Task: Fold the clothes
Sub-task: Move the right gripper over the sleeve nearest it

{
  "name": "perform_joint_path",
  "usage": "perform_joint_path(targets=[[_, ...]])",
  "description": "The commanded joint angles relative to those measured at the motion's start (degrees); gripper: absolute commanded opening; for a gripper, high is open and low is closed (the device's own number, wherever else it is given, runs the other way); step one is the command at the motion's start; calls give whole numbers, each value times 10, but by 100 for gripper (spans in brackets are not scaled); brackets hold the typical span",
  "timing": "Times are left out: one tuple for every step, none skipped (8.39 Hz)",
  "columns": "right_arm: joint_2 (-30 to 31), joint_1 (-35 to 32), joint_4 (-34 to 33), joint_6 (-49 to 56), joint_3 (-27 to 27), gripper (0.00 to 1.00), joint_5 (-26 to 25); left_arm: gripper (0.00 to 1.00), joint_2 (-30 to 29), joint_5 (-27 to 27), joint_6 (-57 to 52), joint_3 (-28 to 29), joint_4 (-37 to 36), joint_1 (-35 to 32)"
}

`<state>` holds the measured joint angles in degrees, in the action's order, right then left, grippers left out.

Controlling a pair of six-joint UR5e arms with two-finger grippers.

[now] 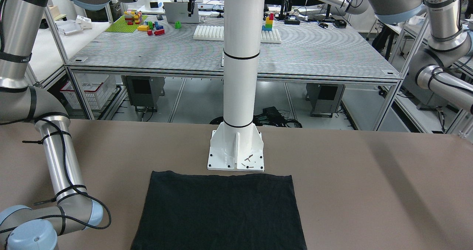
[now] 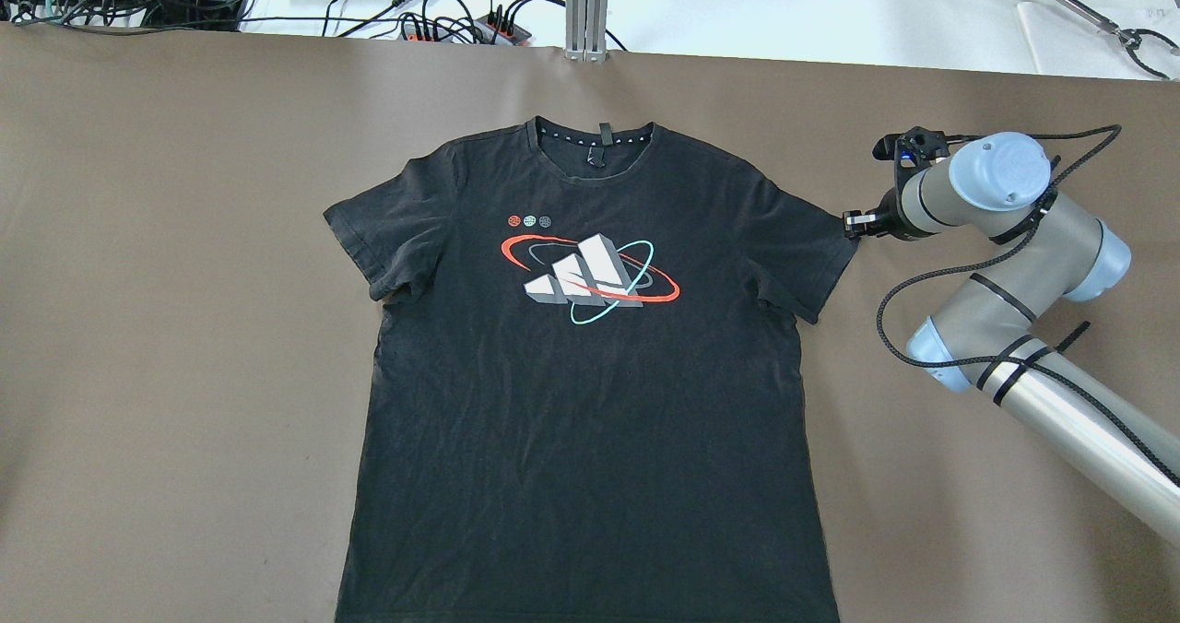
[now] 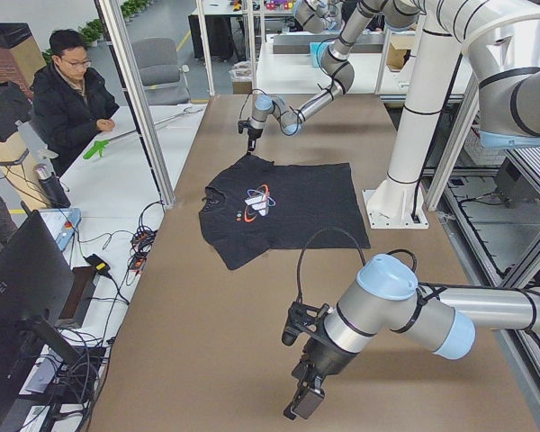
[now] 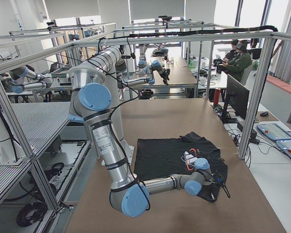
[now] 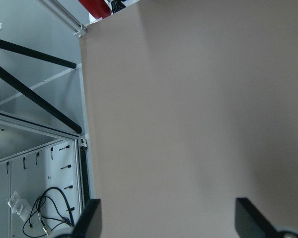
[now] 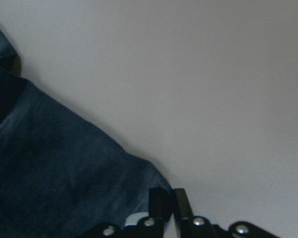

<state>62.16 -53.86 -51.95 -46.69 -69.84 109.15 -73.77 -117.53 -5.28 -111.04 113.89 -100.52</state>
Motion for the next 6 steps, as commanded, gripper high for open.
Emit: perform_joint_path(targets=[[-6, 4, 1, 0, -11, 0, 0, 94, 1, -7, 1, -1, 4, 0], [0, 3, -4, 2, -50, 0, 3, 94, 0, -10, 1, -1, 5, 0], [8, 3, -10, 0, -84, 0, 4, 94, 0, -17, 2, -1, 5, 0], [10, 3, -26, -1, -107, 0, 4, 94, -1, -14, 4, -1, 10, 1], [9, 7, -49, -2, -128, 0, 1, 94, -4, -11, 4, 1, 10, 1], [0, 22, -58, -17, -130, 0, -2, 94, -4, -11, 4, -1, 11, 0]])
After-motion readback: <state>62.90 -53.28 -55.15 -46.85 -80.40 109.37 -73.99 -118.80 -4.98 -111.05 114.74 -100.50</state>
